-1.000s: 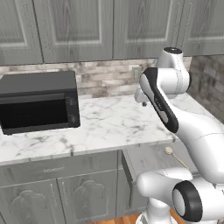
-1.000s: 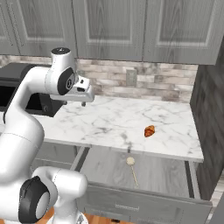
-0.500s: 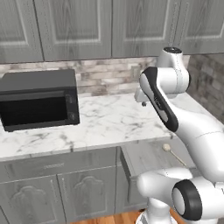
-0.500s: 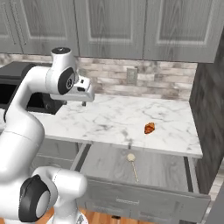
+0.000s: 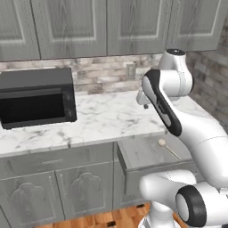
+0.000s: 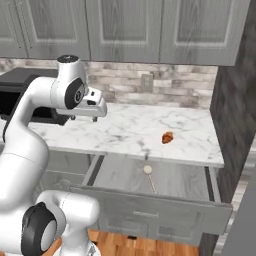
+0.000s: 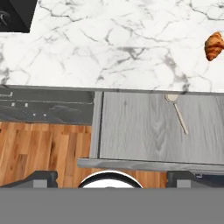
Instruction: Pick the dish brush from the drawer and place it on the counter.
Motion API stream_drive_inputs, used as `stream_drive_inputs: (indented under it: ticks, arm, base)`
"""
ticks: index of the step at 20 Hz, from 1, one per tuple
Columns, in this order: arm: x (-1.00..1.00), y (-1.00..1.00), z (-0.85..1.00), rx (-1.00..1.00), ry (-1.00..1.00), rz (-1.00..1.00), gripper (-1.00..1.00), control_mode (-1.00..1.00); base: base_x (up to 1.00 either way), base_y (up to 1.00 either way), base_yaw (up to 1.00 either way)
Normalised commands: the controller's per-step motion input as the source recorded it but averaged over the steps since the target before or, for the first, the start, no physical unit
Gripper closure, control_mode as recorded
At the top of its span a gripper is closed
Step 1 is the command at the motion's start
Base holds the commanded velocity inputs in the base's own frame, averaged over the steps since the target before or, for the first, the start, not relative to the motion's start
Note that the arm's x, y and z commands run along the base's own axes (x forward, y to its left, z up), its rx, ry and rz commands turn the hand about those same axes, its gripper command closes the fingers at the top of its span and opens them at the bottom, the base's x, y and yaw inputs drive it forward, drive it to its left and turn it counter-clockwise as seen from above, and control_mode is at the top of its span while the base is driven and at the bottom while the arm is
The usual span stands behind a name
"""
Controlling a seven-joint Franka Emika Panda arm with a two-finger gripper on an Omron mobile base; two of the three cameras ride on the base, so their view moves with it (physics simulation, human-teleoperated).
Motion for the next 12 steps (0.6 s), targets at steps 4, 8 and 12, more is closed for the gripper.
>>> stream_drive_inputs:
  ticks: [4, 8, 12]
  arm:
    - [0.00, 0.00, 0.00, 0.00, 0.00, 0.00, -1.00, 1.00]
    - [0.00, 0.00, 0.00, 0.00, 0.00, 0.00, -1.00, 1.00]
    - [0.00, 0.00, 0.00, 0.00, 0.00, 0.00, -1.00, 1.00]
  base:
    - [0.00, 0.24, -0.24]
    - [-0.12, 0.39, -0.30]
    - [-0.11, 0.62, -0.24]
